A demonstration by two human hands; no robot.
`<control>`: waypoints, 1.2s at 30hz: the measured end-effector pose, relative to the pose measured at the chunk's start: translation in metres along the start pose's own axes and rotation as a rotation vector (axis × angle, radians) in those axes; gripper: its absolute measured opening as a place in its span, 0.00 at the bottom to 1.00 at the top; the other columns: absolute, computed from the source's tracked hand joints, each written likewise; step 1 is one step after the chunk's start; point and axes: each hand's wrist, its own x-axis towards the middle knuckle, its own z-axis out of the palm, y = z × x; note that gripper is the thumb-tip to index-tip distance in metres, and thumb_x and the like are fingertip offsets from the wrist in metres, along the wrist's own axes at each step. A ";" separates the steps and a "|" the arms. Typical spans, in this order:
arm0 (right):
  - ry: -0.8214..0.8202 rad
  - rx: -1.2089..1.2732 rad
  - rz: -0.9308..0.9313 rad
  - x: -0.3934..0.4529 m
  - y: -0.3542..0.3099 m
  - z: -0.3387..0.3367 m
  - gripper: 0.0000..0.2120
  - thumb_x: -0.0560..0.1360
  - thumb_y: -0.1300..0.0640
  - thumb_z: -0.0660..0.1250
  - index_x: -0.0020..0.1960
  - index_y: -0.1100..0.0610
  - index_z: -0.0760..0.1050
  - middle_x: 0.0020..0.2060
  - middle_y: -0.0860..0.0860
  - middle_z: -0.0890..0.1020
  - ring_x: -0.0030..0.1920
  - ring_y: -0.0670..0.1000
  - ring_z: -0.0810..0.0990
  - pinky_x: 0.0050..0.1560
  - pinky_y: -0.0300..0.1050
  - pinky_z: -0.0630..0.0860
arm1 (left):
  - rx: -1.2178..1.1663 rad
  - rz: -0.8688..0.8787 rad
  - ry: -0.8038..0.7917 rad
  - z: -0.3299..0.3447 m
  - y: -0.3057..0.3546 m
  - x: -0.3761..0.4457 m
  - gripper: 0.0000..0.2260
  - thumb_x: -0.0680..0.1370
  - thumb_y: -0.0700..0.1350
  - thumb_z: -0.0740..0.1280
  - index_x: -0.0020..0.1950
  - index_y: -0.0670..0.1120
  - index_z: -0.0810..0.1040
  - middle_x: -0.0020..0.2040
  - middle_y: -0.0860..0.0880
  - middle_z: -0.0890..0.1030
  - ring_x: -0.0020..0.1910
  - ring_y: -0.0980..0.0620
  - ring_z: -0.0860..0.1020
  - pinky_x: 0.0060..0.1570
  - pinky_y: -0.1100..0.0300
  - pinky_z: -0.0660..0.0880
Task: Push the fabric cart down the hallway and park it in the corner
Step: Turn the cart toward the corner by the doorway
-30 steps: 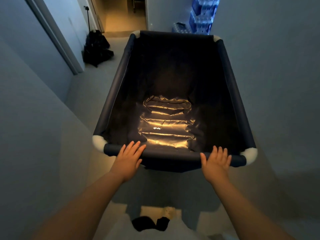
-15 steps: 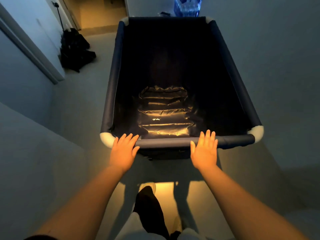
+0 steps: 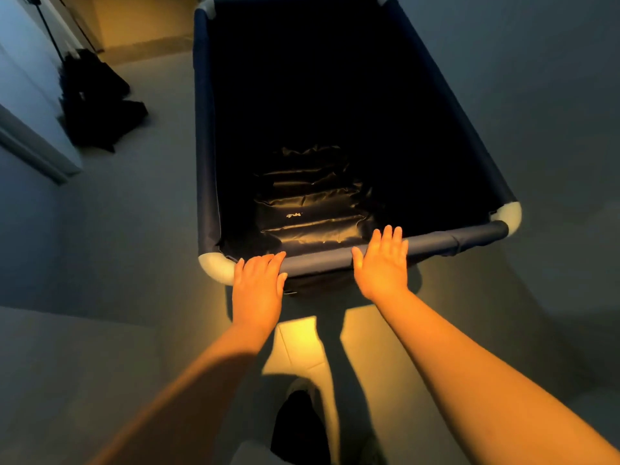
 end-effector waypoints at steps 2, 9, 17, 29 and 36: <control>0.006 -0.048 -0.120 0.009 -0.020 0.004 0.31 0.79 0.44 0.48 0.74 0.64 0.49 0.75 0.62 0.52 0.75 0.61 0.46 0.74 0.58 0.42 | -0.011 0.009 0.017 -0.001 -0.003 0.016 0.17 0.79 0.46 0.61 0.68 0.47 0.69 0.60 0.46 0.77 0.60 0.44 0.73 0.67 0.45 0.62; -0.043 -0.078 -0.264 0.039 -0.023 -0.005 0.30 0.80 0.44 0.46 0.75 0.62 0.47 0.76 0.59 0.51 0.76 0.58 0.45 0.75 0.54 0.43 | 0.014 -0.017 0.037 0.005 0.004 0.042 0.17 0.80 0.47 0.58 0.69 0.46 0.67 0.61 0.45 0.76 0.59 0.43 0.72 0.67 0.46 0.61; -0.128 -0.098 -0.253 0.021 0.005 -0.014 0.30 0.80 0.46 0.46 0.75 0.62 0.43 0.76 0.59 0.47 0.76 0.58 0.43 0.75 0.53 0.45 | 0.068 -0.046 -0.012 0.015 0.039 0.011 0.22 0.80 0.49 0.56 0.73 0.47 0.58 0.67 0.46 0.71 0.64 0.45 0.68 0.69 0.48 0.58; -0.145 -0.029 -0.308 -0.042 0.088 -0.006 0.30 0.81 0.47 0.47 0.75 0.62 0.42 0.76 0.59 0.46 0.76 0.58 0.42 0.75 0.53 0.45 | 0.278 0.396 -0.316 -0.003 0.036 -0.092 0.31 0.81 0.49 0.57 0.75 0.47 0.41 0.78 0.44 0.48 0.76 0.44 0.48 0.73 0.47 0.51; -0.115 -0.072 -0.161 -0.086 0.117 -0.006 0.30 0.81 0.49 0.49 0.74 0.66 0.45 0.75 0.62 0.49 0.75 0.59 0.46 0.74 0.53 0.52 | 0.345 0.709 -0.444 -0.005 0.023 -0.110 0.34 0.76 0.61 0.60 0.75 0.49 0.49 0.77 0.44 0.53 0.76 0.44 0.50 0.73 0.48 0.47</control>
